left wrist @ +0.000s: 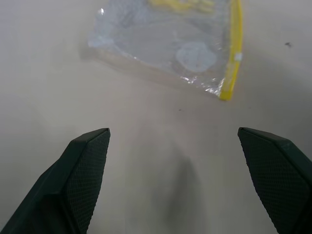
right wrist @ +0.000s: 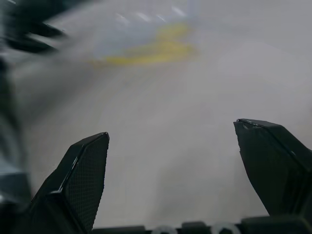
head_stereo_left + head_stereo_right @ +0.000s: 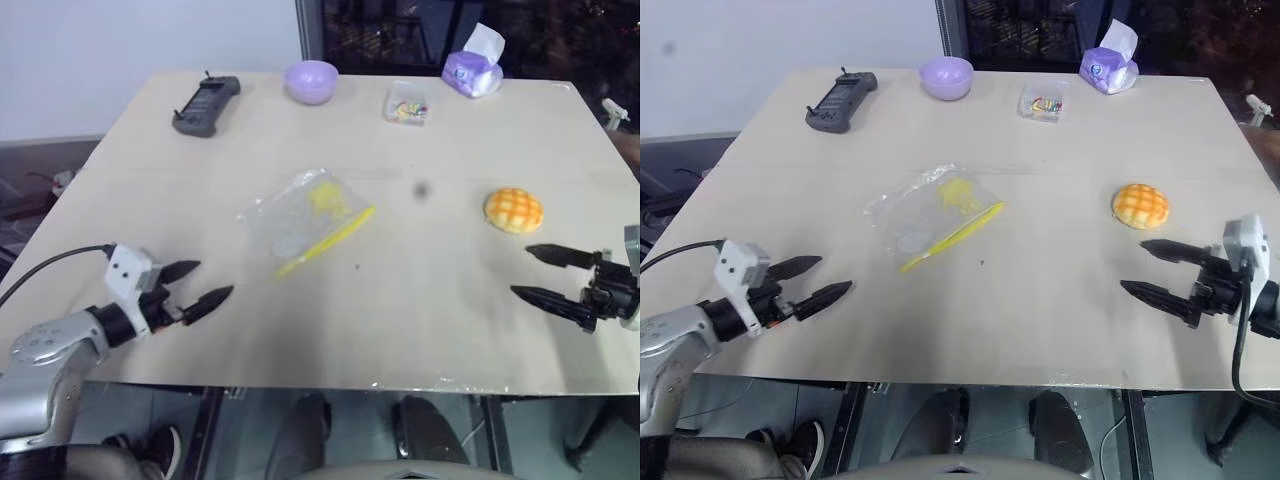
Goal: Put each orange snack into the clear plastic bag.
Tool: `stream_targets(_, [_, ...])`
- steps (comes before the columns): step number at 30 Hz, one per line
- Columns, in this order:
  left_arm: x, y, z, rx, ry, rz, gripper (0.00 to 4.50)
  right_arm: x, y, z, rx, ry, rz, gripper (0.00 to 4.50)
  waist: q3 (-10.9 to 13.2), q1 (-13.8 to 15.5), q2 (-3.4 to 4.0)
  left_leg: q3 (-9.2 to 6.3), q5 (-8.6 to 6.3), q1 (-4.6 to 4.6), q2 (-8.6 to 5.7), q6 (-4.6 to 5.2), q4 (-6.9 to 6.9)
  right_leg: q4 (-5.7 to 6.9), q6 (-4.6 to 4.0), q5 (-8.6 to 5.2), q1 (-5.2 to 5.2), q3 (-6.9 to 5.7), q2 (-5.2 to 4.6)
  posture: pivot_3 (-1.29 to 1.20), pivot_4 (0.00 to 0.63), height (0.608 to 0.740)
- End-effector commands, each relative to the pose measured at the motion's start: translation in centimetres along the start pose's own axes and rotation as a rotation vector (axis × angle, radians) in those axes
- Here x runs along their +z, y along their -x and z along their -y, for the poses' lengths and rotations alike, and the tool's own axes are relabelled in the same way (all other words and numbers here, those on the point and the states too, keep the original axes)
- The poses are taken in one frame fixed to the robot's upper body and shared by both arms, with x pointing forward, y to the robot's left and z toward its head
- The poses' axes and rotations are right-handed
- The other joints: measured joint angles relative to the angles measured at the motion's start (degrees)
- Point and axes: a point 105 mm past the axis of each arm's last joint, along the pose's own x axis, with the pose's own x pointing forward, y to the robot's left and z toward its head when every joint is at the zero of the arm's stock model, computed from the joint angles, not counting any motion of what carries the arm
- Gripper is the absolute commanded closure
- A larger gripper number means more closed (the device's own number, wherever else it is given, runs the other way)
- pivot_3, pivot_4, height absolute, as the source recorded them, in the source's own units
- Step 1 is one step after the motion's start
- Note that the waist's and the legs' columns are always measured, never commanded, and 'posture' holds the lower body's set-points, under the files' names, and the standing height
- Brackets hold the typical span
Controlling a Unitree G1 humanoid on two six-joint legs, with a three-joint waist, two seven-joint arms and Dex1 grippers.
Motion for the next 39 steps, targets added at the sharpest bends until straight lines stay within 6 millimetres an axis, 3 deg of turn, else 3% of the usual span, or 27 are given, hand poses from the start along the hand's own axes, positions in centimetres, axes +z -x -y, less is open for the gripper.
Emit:
stream_targets(1, [-0.3, -2.5, 0.3, 0.013, 0.038, -0.004, 0.02, 2.7, -0.7, -1.9, 0.086, 0.081, 0.046, 0.04, -0.01, 0.29, -0.05, -0.04, 0.00, -0.02, -0.01, 0.00, 0.02, -0.02, 0.00, 0.00, 0.02, -0.04, 0.00, 0.00, 0.150, 0.740])
stream_targets(6, [0.3, -5.2, 0.5, 0.000, 0.313, 0.082, 0.02, 2.5, -1.0, -1.9, 0.093, 0.078, 0.019, 0.04, -0.02, 0.95, -0.07, -0.08, 0.00, -0.06, -0.02, 0.00, 0.06, -0.01, 0.01, 0.00, 0.01, -0.09, -0.01, 0.00, 0.150, 0.740])
stream_targets(10, [-0.3, -6.4, 1.0, -0.032, 0.485, 0.072, 0.02, 2.5, -0.6, -1.3, 0.071, 0.087, 0.005, 0.04, -0.03, 0.96, -0.05, -0.08, 0.00, -0.01, -0.01, 0.00, 0.06, 0.03, 0.00, 0.00, 0.02, -0.08, 0.01, 0.00, 0.150, 0.740])
stream_targets(14, [-1.4, -9.2, 1.5, -0.038, 0.659, 0.050, 0.02, 2.2, -0.5, -1.6, 0.065, 0.083, -0.001, 0.04, -0.19, 1.59, 0.19, -0.12, 0.00, 0.11, -0.07, 0.00, 0.09, 0.00, 0.01, 0.00, 0.21, -0.15, -0.02, 0.00, 0.150, 0.740])
stream_targets(23, [-1.2, -14.8, 6.3, -0.151, 0.649, -0.012, 0.02, 1.5, -0.6, -1.8, 0.027, 0.075, 0.004, 0.04, -0.53, 2.97, 0.54, -0.32, -0.01, 1.51, -0.18, 0.00, 0.01, -0.43, 0.05, -0.04, 1.88, -0.40, -0.13, 0.00, 0.150, 0.740])
stream_targets(28, [-1.4, -15.5, 8.4, -0.204, 0.654, -0.046, 0.02, 1.6, -0.3, -1.5, 0.007, 0.084, 0.003, 0.04, -0.68, 2.96, 0.67, -0.36, -0.02, 1.47, -0.24, 0.01, -0.01, -0.54, 0.07, -0.04, 1.92, -0.43, -0.20, 0.00, 0.150, 0.740])
stream_targets(31, [-0.7, -15.5, 8.8, -0.222, 0.733, -0.043, 0.70, 1.4, -0.3, -1.3, -0.006, 0.084, 0.006, 0.00, -0.71, 2.96, 0.73, -0.37, -0.02, 1.46, -0.24, 0.02, -0.04, -0.59, 0.07, -0.04, 1.92, -0.44, -0.20, 0.00, 0.150, 0.740])
stream_targets(39, [0.3, -15.8, 8.7, -0.219, 0.876, -0.028, 4.20, 1.3, -0.6, -1.0, -0.011, 0.085, 0.014, 0.00, -0.72, 2.91, 0.73, -0.51, -0.05, 1.15, -0.24, 0.07, -0.04, -0.99, 0.19, 0.04, 1.87, -0.59, -0.19, 0.00, 0.150, 0.740])
